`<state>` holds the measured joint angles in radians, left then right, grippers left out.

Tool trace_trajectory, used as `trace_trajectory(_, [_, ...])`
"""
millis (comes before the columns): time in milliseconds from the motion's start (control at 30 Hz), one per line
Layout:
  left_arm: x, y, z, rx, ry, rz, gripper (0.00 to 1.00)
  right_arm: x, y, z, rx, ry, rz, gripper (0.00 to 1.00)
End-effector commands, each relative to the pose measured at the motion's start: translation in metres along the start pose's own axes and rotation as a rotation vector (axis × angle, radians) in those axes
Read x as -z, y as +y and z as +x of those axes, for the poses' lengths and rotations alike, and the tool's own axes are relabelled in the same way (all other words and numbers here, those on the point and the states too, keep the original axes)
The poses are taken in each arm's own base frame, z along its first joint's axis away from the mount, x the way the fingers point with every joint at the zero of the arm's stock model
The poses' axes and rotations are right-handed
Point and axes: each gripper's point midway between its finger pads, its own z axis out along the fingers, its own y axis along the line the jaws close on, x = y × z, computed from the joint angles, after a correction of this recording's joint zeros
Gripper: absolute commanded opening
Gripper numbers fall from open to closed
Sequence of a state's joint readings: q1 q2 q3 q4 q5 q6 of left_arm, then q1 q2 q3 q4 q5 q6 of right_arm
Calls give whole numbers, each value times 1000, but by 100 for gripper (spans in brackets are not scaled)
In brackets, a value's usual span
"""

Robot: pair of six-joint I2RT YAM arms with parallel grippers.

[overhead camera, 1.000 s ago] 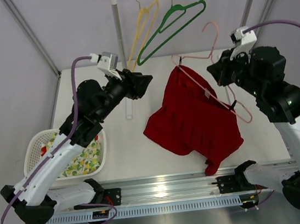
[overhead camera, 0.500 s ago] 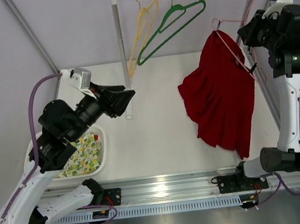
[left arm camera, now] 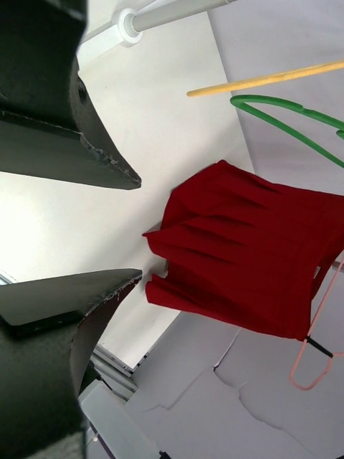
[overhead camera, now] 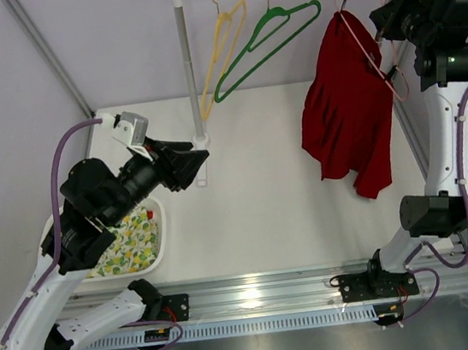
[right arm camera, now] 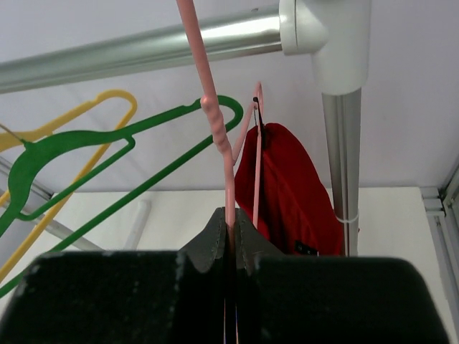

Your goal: Place the skirt on the hanger

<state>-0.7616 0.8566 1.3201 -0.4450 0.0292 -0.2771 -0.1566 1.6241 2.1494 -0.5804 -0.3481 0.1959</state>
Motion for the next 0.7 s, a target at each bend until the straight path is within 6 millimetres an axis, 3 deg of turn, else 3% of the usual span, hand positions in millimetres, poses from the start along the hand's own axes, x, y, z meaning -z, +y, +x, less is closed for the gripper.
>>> trace_trajectory(0, [3, 2, -6, -29, -15, -9, 53, 3, 17, -56, 35, -183, -56, 0])
trace_trajectory(233, [4, 5, -1, -24, -5, -25, 53, -30, -4, -17, 14, -98, -42, 0])
trace_trajectory(533, [6, 13, 4, -41, 14, -61, 53, -24, -13, 11, -18, -51, -1, 0])
trace_trajectory(567, [6, 14, 4, -42, 16, -67, 53, -26, -16, 20, -25, -31, 4, 3])
trace_trajectory(633, [7, 15, 4, -47, 17, -75, 53, -20, -16, 17, -24, -53, 20, 13])
trace_trajectory(667, [8, 15, 3, -50, 14, -76, 53, -19, -19, 22, -30, -45, 32, 27])
